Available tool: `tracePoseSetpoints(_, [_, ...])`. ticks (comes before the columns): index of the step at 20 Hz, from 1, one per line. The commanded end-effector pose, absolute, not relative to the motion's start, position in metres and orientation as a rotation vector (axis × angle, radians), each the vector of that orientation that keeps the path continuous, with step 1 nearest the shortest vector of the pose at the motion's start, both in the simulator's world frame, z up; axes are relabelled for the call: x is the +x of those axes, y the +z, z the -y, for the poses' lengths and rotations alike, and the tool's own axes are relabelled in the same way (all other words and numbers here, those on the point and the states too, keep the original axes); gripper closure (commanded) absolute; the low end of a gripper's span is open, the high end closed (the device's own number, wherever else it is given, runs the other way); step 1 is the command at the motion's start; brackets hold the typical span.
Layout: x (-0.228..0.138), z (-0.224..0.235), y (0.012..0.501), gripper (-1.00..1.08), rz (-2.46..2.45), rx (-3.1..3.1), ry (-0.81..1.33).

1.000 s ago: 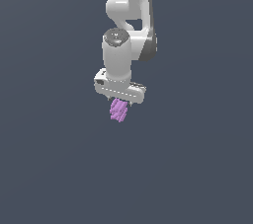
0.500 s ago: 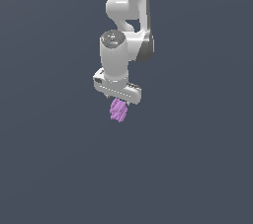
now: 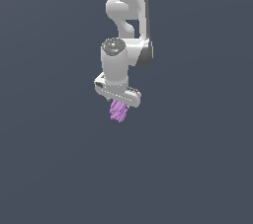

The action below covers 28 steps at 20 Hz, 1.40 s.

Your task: Pick up the object and move it to a goal position.

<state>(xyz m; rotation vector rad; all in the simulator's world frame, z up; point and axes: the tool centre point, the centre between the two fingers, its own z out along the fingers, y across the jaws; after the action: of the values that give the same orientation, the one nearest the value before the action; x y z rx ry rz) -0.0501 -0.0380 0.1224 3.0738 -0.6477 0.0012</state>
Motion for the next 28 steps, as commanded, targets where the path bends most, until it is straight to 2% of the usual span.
tracePoseSetpoints(1, [-0.051, 0.038, 0.110, -0.92, 0.649, 3.073, 0.000])
tracePoseSetpoints(8, [-0.050, 0.038, 0.096, -0.92, 0.652, 3.073, 0.000])
tracePoseSetpoints(9, [-0.050, 0.038, 0.096, 1.08, 0.652, 3.073, 0.000])
tracePoseSetpoints(21, [-0.050, 0.038, 0.098, 1.08, 0.652, 3.074, 0.002])
tracePoseSetpoints(28, [-0.051, 0.040, 0.121, 1.08, 0.652, 3.074, 0.002])
